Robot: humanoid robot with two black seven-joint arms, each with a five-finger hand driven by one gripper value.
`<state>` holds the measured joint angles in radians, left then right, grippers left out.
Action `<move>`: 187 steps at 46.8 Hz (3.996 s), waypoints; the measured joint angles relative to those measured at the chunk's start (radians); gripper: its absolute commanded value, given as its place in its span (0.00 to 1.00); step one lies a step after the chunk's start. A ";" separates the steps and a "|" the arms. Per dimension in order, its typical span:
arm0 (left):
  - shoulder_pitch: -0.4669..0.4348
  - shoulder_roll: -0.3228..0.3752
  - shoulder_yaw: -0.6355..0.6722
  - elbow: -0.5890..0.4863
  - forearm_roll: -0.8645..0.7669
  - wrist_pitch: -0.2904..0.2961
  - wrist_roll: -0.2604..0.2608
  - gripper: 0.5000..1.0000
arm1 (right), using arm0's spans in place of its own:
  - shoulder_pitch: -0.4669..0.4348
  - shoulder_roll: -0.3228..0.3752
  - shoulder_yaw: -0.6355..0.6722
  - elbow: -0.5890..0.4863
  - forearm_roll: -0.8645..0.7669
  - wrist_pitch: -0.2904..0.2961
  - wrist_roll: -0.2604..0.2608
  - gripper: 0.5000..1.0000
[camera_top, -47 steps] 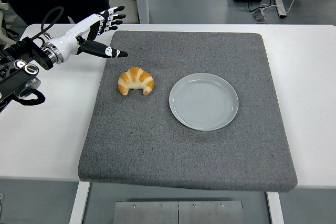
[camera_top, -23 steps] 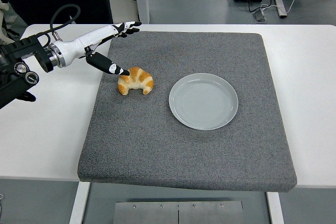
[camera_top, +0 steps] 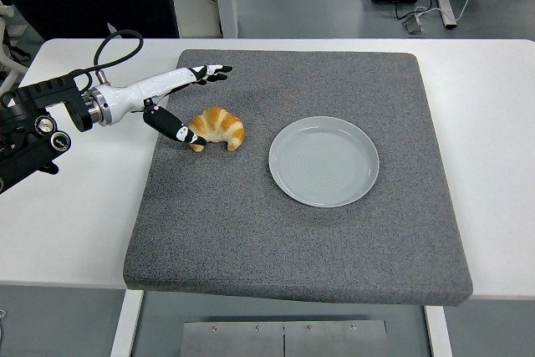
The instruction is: Place the bread on the plate
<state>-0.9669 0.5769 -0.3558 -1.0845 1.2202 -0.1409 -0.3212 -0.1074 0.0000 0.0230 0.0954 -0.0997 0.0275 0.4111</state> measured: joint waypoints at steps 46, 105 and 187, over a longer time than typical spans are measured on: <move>-0.001 -0.074 0.117 0.019 0.042 0.200 0.098 0.95 | 0.000 0.000 0.000 0.000 0.000 0.000 0.000 1.00; -0.001 -0.167 0.164 0.135 0.031 0.267 0.099 0.49 | 0.000 0.000 0.000 0.000 0.000 0.000 0.000 1.00; -0.289 -0.161 0.026 0.133 0.003 0.118 0.100 0.20 | 0.000 0.000 0.000 0.000 0.000 0.000 0.000 1.00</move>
<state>-1.2555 0.4155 -0.3302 -0.9515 1.2231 -0.0231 -0.2212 -0.1074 0.0000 0.0230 0.0950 -0.0997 0.0276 0.4111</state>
